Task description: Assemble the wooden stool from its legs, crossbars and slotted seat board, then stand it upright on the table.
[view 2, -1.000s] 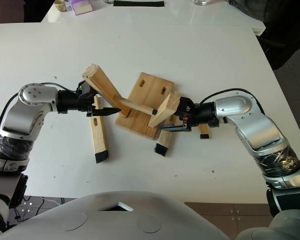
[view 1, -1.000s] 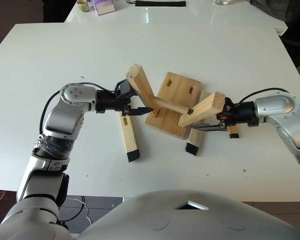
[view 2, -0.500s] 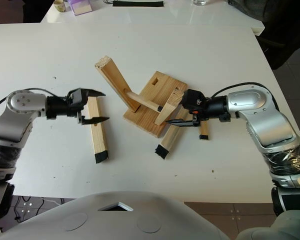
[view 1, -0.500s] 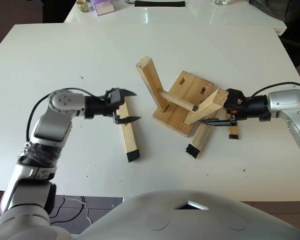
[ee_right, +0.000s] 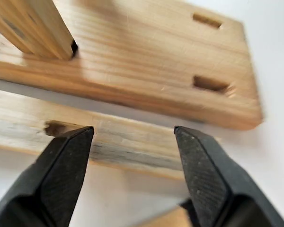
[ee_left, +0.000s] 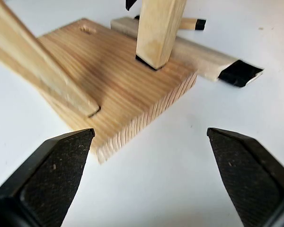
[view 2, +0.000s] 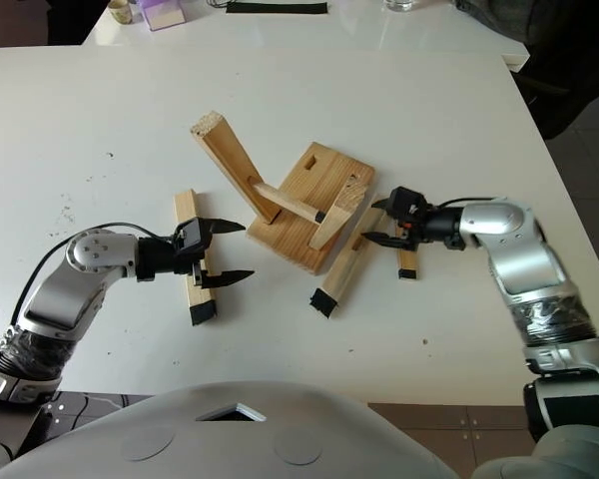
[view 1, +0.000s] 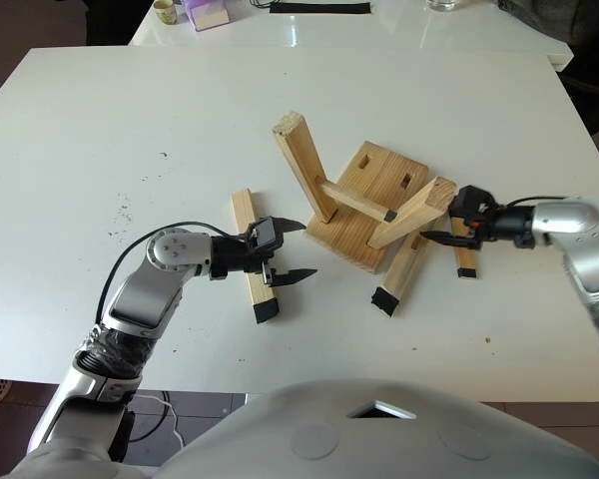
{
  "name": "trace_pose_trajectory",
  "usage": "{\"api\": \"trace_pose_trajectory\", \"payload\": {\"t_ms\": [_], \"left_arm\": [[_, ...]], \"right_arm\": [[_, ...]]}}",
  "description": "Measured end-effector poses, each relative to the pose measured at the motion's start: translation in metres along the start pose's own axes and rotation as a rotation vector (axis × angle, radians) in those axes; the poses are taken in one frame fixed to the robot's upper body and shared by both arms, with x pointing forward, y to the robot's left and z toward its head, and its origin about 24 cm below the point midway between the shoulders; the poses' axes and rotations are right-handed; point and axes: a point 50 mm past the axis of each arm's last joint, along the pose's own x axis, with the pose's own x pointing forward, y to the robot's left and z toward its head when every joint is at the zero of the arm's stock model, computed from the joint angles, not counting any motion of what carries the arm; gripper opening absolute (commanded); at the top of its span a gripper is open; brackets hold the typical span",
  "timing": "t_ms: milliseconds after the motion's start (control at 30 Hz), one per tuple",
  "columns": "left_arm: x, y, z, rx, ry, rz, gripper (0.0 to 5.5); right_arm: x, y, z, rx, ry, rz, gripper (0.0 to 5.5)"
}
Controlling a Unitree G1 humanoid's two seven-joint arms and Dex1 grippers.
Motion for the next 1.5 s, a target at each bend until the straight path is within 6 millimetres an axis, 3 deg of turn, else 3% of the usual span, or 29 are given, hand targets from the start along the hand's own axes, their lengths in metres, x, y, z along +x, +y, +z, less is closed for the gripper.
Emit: {"api": "trace_pose_trajectory", "payload": {"t_ms": [133,333,467,567,667,800,867,933,1100,1167,1300,1500], "left_arm": [[-0.003,-0.001,-0.005,0.03,0.03,-0.008,4.42],[-0.015,0.007,-0.029,0.036,0.135,0.026,4.42],[-0.015,0.008,-0.027,0.028,0.12,0.048,4.42],[-0.009,0.004,-0.016,0.026,0.064,0.032,4.42],[-0.006,0.0,-0.006,0.026,0.034,0.014,4.42],[-0.001,-0.007,0.011,0.018,-0.033,-0.031,4.42],[0.003,-0.011,0.016,0.009,-0.052,-0.057,4.42],[0.013,-0.018,0.017,0.005,-0.06,-0.102,4.42],[0.034,-0.018,0.017,-0.007,-0.066,-0.145,4.42],[0.042,-0.014,0.02,0.01,-0.068,-0.144,4.42],[0.049,-0.007,0.017,0.045,-0.036,-0.099,4.42],[0.049,-0.001,0.01,0.06,-0.004,-0.032,4.42]], "right_arm": [[-0.005,0.005,-0.008,-0.02,0.002,0.005,3.16],[-0.039,0.003,-0.02,-0.056,0.118,0.029,3.16],[-0.047,-0.003,-0.019,-0.061,0.146,0.027,3.16],[-0.045,-0.017,0.006,-0.053,0.016,-0.032,3.16],[-0.047,-0.051,0.039,-0.076,-0.143,-0.228,3.16],[-0.036,-0.083,0.055,-0.054,-0.226,-0.398,3.16],[-0.016,-0.085,0.052,-0.059,-0.212,-0.383,3.16],[0.017,-0.082,0.046,-0.07,-0.187,-0.358,3.16],[0.057,-0.078,0.024,-0.176,-0.055,-0.39,3.16],[0.06,-0.078,0.024,-0.277,-0.019,-0.363,3.16],[0.044,-0.082,0.022,-0.456,0.072,-0.26,3.16],[0.019,-0.083,0.014,-0.508,0.162,-0.117,3.16]]}}
